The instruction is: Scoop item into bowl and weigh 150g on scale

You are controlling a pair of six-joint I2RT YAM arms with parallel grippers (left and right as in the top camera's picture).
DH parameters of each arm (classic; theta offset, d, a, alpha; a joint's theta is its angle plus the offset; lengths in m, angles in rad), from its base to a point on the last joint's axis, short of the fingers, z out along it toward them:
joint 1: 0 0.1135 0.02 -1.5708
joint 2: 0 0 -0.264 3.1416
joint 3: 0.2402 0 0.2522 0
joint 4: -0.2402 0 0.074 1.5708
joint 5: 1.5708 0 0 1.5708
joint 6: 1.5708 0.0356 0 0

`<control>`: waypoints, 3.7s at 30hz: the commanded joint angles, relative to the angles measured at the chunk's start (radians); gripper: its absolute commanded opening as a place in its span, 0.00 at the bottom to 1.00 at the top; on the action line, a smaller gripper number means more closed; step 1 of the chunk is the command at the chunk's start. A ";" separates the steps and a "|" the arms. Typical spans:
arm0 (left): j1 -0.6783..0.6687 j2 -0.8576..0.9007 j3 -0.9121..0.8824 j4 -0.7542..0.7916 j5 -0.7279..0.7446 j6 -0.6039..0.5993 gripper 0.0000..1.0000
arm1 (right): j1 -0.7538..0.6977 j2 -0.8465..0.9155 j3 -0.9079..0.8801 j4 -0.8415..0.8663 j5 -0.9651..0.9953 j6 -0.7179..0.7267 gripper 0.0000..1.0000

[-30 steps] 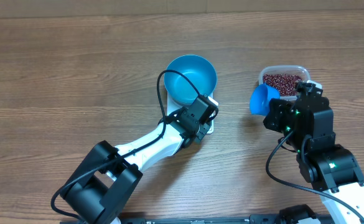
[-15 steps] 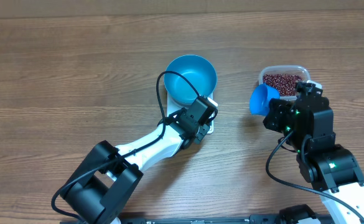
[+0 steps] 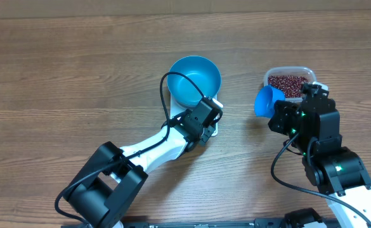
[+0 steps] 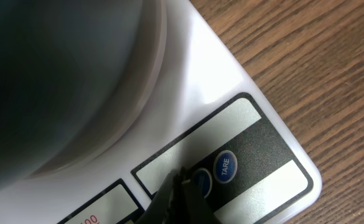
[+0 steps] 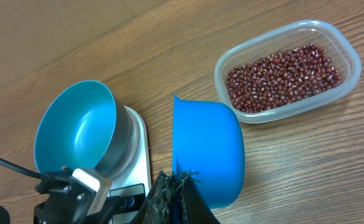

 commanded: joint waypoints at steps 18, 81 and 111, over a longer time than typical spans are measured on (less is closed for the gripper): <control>0.003 0.029 -0.011 -0.011 -0.006 0.003 0.04 | -0.004 -0.004 0.034 0.009 0.002 0.007 0.04; 0.095 -0.707 -0.011 -0.427 0.130 -0.028 1.00 | -0.004 -0.003 0.034 0.013 0.006 0.006 0.04; 0.335 -0.767 -0.011 -0.529 0.392 0.222 1.00 | -0.004 -0.003 0.034 0.012 0.006 0.006 0.04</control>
